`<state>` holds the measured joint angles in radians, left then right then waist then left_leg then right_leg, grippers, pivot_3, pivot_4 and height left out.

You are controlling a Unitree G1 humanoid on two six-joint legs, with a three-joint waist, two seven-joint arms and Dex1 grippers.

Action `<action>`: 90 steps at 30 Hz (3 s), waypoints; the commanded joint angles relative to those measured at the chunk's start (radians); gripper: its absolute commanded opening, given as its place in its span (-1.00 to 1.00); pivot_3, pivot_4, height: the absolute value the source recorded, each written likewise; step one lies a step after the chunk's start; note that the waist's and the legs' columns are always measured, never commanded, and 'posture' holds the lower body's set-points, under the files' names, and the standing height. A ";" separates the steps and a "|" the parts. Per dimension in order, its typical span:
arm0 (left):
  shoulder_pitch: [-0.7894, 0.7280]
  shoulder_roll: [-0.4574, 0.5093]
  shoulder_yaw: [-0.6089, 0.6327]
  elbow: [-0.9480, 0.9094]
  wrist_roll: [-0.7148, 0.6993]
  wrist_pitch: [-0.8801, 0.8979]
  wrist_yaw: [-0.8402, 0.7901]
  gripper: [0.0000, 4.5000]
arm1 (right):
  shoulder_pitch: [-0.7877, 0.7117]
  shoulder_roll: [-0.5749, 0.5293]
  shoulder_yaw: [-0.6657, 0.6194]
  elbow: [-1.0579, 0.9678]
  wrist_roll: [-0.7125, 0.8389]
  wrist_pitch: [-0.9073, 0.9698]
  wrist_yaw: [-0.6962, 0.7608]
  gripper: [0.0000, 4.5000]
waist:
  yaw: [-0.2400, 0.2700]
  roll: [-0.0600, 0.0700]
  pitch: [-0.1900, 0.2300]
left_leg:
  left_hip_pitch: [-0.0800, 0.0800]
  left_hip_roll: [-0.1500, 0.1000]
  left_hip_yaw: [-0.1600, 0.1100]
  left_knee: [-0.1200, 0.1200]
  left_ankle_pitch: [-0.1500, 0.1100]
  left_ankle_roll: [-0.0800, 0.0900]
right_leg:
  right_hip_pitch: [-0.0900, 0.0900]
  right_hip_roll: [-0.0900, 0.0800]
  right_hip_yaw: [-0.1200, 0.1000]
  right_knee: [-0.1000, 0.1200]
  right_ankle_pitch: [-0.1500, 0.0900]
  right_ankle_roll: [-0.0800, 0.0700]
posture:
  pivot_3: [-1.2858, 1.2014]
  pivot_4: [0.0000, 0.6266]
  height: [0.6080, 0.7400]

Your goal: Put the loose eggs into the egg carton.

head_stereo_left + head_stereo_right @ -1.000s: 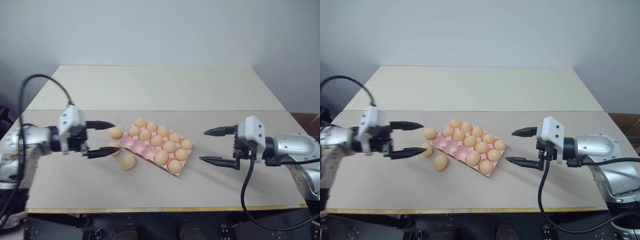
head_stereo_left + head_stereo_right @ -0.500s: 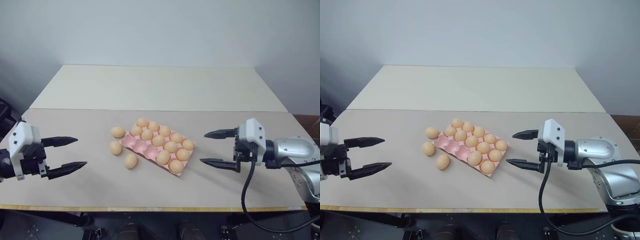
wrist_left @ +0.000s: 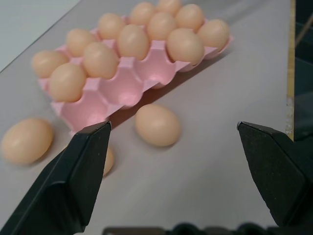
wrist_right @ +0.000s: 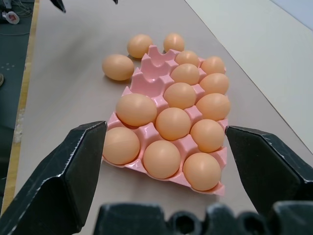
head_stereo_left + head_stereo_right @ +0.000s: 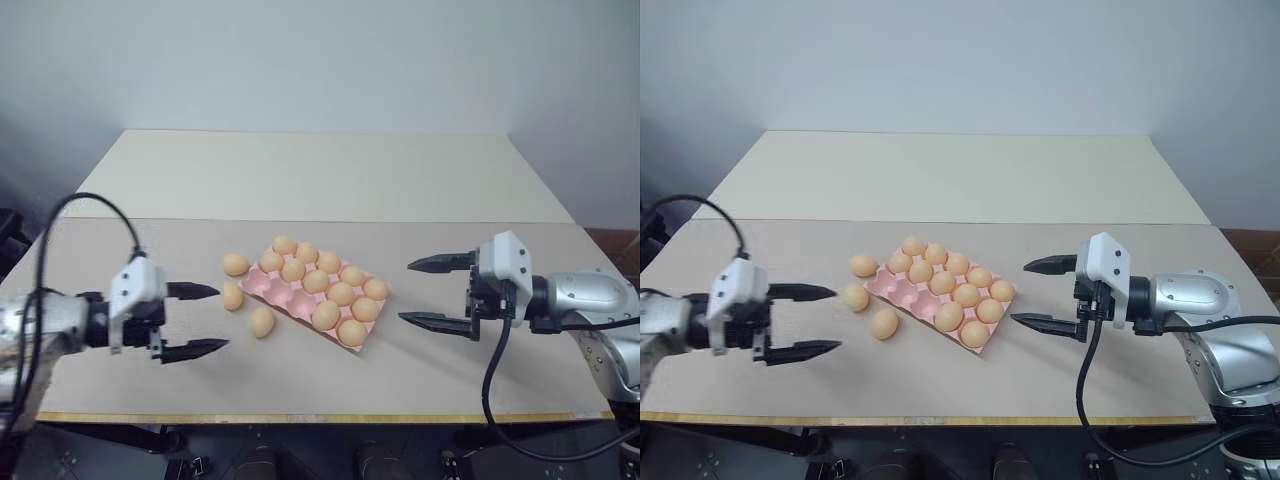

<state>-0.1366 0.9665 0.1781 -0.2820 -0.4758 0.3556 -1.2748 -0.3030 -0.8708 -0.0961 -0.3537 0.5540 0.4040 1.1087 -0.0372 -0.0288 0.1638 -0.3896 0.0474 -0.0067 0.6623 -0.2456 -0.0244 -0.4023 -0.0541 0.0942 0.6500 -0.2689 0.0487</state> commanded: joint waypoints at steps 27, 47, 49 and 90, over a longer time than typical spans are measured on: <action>-0.235 -0.193 -0.327 0.369 0.318 -0.338 0.000 0.20 | 0.009 -0.020 -0.061 -0.065 0.018 0.006 -0.032 1.00 | -0.003 0.000 0.000 | 0.000 0.000 0.000 0.000 0.000 0.000 | 0.000 0.000 0.000 0.000 0.000 0.000 | 0.03 -0.52 1.00; -0.484 -0.421 -0.373 0.428 0.272 -0.247 0.092 0.25 | -0.005 -0.020 -0.059 -0.060 0.008 0.004 -0.036 1.00 | 0.014 0.000 0.000 | 0.000 -0.001 -0.001 0.000 0.000 0.000 | 0.000 0.000 0.000 0.000 0.000 0.000 | 0.03 -0.52 1.00; -0.496 -0.428 -0.381 0.446 0.279 -0.246 0.085 0.53 | 0.000 -0.023 -0.065 -0.066 0.011 0.007 -0.038 1.00 | 0.013 0.000 0.000 | 0.000 -0.001 -0.001 0.000 0.000 0.000 | 0.000 0.000 0.000 0.000 0.000 0.000 | 0.03 -0.52 1.00; 0.233 -0.027 0.430 0.010 -0.134 0.098 0.070 0.98 | -0.022 -0.031 -0.067 0.002 0.033 -0.002 0.053 1.00 | -0.003 0.000 0.001 | 0.000 0.001 0.000 0.000 0.000 0.000 | 0.000 0.000 0.000 0.000 0.000 0.000 | 0.03 -0.52 1.00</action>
<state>0.1011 0.9377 0.6066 -0.2472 -0.6036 0.4622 -1.2193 -0.3078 -0.8917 -0.1339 -0.3364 0.5726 0.4145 1.1565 -0.0400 -0.0285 0.1644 -0.3893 0.0481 -0.0066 0.6619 -0.2456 -0.0244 -0.4025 -0.0542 0.0940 0.6495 -0.2684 0.0487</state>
